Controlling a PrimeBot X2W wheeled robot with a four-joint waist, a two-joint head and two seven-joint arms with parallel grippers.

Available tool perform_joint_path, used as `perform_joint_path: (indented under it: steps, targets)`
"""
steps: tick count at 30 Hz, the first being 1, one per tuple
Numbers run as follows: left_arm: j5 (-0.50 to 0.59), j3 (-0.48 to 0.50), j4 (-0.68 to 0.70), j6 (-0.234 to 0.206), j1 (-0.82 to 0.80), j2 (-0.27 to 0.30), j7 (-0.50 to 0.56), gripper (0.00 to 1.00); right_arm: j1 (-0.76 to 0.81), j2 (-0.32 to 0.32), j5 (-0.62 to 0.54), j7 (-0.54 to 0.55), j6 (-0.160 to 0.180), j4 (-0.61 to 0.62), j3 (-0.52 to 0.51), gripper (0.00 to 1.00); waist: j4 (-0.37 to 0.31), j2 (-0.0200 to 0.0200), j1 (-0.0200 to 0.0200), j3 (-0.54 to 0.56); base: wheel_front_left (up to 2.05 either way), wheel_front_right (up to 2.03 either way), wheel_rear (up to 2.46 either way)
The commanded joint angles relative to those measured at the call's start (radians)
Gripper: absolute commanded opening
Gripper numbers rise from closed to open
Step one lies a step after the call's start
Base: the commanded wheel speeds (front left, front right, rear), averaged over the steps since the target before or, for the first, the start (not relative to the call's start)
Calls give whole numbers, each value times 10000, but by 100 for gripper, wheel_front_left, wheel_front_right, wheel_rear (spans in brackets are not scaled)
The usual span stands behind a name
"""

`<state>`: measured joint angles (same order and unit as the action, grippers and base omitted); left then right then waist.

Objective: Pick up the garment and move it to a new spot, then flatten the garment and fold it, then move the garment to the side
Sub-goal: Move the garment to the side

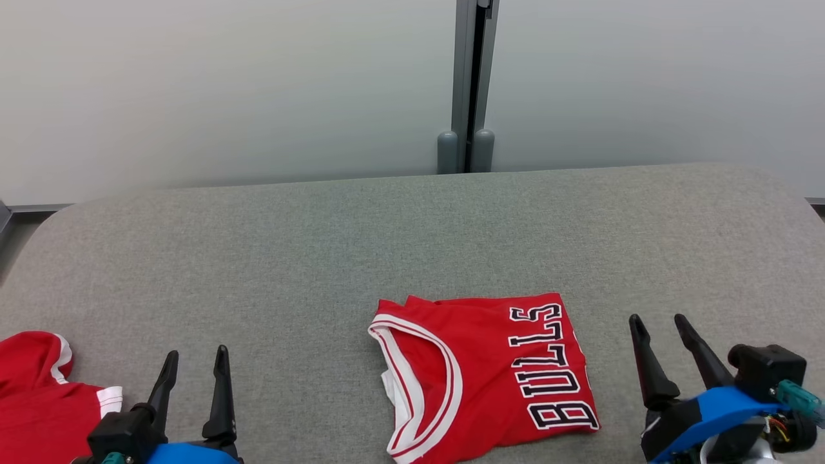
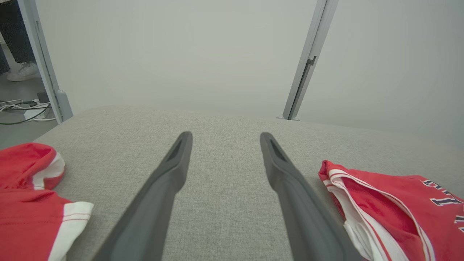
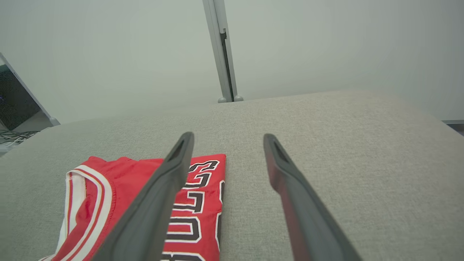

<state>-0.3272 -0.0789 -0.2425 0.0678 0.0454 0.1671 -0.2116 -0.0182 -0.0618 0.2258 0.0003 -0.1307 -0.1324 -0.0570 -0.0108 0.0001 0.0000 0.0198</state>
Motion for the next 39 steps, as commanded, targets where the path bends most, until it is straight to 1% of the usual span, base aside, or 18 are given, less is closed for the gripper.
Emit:
perform_joint_path:
  steps: [1,4,7,10,13,15,20,24,29,32,35,36,37,39]
  targets:
    - [-2,-28,54,-54,12,47,-30,100,-225,-1,225,160,-1,109,120,100,39,-1,0,-27,0,0,0]
    - [40,-47,102,-71,27,89,-81,100,-441,-124,517,737,-1,108,317,100,87,-1,0,-103,0,0,0]
    - [63,-67,158,-93,-17,117,-106,100,-748,-265,711,1687,-1,-57,455,100,184,-1,0,-197,0,0,0]
    - [137,-130,222,-106,-152,164,-136,100,-972,-272,642,2894,-1,-467,169,100,330,-1,0,-367,0,0,0]
    - [193,-175,319,-113,-276,176,-201,100,-1328,-116,372,3709,-3,-908,-162,100,453,-1,0,-593,0,0,0]
    - [219,-216,367,-93,-382,188,-211,100,-1577,-31,284,3927,-3,-1254,-369,100,536,-1,0,-764,0,0,0]
    - [264,-358,429,-45,-743,174,-292,100,-2126,76,233,4088,-3,-2287,-450,100,832,-1,0,-1188,0,0,0]
    - [277,-422,394,-21,-907,124,-353,100,-2381,102,488,4170,-1,-3016,-429,100,985,-1,0,-1327,0,0,0]
    - [261,-453,305,-7,-898,97,-408,100,-2409,115,694,4746,-3,-3832,-164,100,1088,-1,0,-1333,0,0,0]
    - [234,-449,269,-15,-894,92,-442,100,-2335,145,1023,5121,-3,-4065,111,100,1109,-1,0,-1329,0,0,0]
    - [211,-445,235,-18,-891,78,-461,100,-2263,172,1113,5326,-4,-4133,331,100,1110,-1,0,-1324,0,0,0]
    - [206,-458,228,-13,-897,67,-461,100,-2246,175,1058,5347,-4,-4128,393,68,1114,-1,0,-1328,0,0,0]
    - [200,-478,213,-3,-910,53,-470,100,-2240,166,980,5342,-7,-4076,499,0,1126,-1,0,-1331,0,0,0]
    - [186,-496,190,0,-940,41,-483,100,-2253,14,869,5246,-12,-3951,634,0,1147,-1,0,-1343,0,0,0]
